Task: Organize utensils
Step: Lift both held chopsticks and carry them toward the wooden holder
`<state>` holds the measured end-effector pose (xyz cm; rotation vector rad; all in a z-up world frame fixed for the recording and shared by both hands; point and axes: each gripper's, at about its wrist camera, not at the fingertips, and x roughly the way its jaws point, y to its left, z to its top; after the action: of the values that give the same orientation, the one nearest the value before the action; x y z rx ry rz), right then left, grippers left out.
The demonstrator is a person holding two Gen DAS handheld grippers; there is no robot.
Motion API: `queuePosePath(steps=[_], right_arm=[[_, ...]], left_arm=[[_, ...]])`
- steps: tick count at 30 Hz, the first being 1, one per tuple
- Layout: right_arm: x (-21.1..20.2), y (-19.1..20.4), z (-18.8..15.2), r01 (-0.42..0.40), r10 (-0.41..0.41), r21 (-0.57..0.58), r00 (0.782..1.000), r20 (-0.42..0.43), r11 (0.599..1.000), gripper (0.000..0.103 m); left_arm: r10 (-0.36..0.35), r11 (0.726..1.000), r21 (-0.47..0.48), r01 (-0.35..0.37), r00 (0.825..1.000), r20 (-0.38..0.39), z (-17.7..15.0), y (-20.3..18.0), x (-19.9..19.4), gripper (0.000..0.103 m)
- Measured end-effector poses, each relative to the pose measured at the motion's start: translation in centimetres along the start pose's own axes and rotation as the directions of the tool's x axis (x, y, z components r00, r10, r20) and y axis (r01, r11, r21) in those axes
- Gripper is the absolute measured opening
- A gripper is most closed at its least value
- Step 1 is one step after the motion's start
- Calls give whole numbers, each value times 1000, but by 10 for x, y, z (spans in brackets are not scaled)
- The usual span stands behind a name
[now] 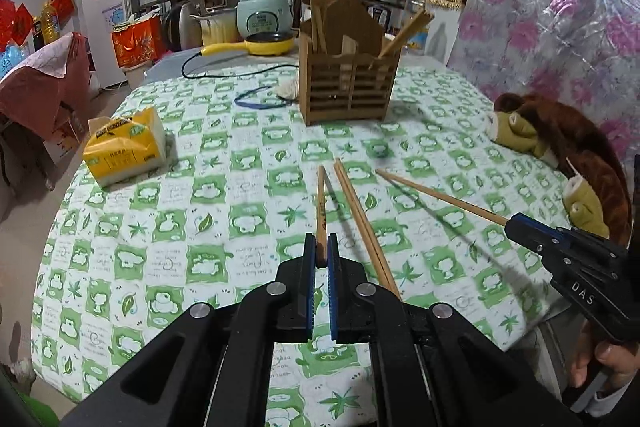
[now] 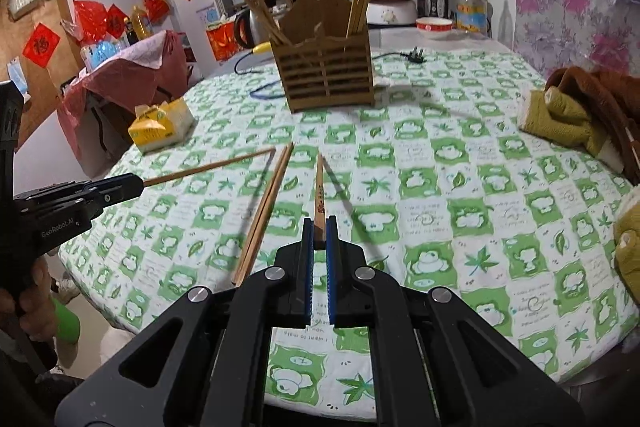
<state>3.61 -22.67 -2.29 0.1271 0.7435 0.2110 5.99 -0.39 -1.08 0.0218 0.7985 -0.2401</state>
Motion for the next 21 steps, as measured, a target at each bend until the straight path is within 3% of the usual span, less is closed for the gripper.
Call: queuePosePath(steps=[21], right_arm=[[-35,2,39,15,-13,-15,993,121,1000,7]], left_arm=[[-11,1000,1,11,997,72,24,2,-32,6]])
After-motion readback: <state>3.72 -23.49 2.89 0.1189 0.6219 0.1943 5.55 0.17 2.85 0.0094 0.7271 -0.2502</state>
